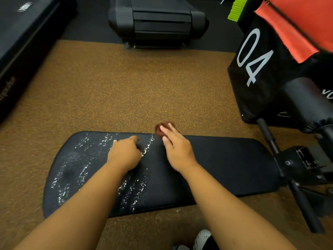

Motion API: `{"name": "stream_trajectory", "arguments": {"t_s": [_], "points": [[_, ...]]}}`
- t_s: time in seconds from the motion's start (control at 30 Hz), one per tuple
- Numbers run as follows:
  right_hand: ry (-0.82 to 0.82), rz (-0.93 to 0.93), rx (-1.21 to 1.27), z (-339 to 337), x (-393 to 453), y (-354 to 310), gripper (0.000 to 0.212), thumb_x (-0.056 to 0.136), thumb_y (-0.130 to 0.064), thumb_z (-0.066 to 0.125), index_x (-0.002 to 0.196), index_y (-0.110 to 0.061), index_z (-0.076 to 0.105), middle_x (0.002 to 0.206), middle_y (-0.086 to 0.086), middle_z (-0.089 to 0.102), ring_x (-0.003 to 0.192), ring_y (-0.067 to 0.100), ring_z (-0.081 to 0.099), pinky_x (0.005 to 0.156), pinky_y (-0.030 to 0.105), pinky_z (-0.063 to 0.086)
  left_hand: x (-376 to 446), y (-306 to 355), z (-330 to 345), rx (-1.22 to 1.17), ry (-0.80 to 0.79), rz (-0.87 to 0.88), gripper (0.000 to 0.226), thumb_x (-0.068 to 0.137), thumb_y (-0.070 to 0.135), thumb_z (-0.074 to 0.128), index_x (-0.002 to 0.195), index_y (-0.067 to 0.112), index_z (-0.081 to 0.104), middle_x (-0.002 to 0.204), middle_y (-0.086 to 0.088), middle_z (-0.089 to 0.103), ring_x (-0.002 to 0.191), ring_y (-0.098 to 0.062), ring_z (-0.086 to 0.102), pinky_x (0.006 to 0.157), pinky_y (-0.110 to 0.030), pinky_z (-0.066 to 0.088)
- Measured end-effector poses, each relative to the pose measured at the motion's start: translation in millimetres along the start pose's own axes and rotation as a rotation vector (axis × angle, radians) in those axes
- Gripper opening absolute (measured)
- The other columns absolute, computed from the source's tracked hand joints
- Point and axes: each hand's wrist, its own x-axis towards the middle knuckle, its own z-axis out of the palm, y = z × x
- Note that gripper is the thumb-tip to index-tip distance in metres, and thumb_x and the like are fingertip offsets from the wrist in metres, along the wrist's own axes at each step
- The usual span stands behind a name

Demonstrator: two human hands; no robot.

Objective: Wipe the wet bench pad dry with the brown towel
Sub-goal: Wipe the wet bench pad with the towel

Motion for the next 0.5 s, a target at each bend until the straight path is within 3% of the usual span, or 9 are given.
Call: {"name": "stream_trajectory", "arguments": {"t_s": [0.1, 0.17, 0.23, 0.3, 0.37, 0.5], "points": [[-0.269, 0.115, -0.048, 14, 18, -13, 0.052, 0.098, -0.048, 0.036, 0.146, -0.047, 0.017, 0.16, -0.004, 0.002, 0.146, 0.019, 0.001, 0.116, 0.051, 0.005, 5, -4, -5, -0.114, 0.161, 0.004, 0.05, 0.087, 0.012, 0.044, 0.136, 0.021, 0.047, 0.13, -0.011, 0.057, 0.119, -0.036, 0.052, 0.089, -0.042, 0.048], [-0.224, 0.14, -0.118, 15, 20, -6, 0.051, 0.097, -0.053, 0.028, 0.146, -0.048, 0.012, 0.159, -0.008, 0.001, 0.145, 0.015, -0.005, 0.115, 0.054, -0.002, 8, -5, -6, -0.176, 0.287, 0.055, 0.043, 0.089, 0.011, 0.046, 0.131, 0.014, 0.052, 0.133, -0.01, 0.055, 0.119, -0.032, 0.05, 0.091, -0.04, 0.045], [-0.062, 0.157, -0.249, 10, 15, 11, 0.048, 0.099, -0.047, 0.027, 0.147, -0.041, 0.02, 0.158, -0.009, 0.011, 0.145, 0.012, -0.003, 0.116, 0.05, -0.003, 12, -1, -3, -0.19, 0.363, 0.185, 0.037, 0.091, 0.012, 0.047, 0.126, 0.012, 0.056, 0.132, -0.009, 0.054, 0.122, -0.029, 0.045, 0.097, -0.037, 0.04], [0.022, 0.183, -0.404, 6, 7, 35, 0.046, 0.101, -0.04, 0.028, 0.146, -0.034, 0.028, 0.157, -0.008, 0.019, 0.145, 0.012, 0.0, 0.117, 0.048, -0.002, 17, 10, 4, -0.157, 0.341, 0.356, 0.035, 0.092, 0.015, 0.049, 0.126, 0.015, 0.057, 0.134, -0.005, 0.052, 0.124, -0.025, 0.041, 0.101, -0.032, 0.036], [-0.013, 0.19, -0.52, 7, -4, 56, 0.046, 0.101, -0.037, 0.026, 0.147, -0.031, 0.028, 0.157, -0.008, 0.018, 0.145, 0.012, -0.001, 0.117, 0.047, -0.002, 27, 23, 14, -0.096, 0.272, 0.514, 0.036, 0.093, 0.017, 0.05, 0.127, 0.016, 0.056, 0.135, -0.004, 0.051, 0.126, -0.025, 0.041, 0.106, -0.03, 0.031], [-0.007, 0.132, -0.612, 16, -13, 72, 0.061, 0.093, -0.044, 0.003, 0.148, -0.029, 0.024, 0.158, -0.008, 0.013, 0.145, 0.011, -0.003, 0.117, 0.043, -0.005, 43, 38, 37, 0.203, 0.091, 0.516, 0.046, 0.095, 0.037, 0.042, 0.137, 0.019, 0.044, 0.141, -0.002, 0.045, 0.135, -0.024, 0.033, 0.115, -0.043, 0.024]]}}
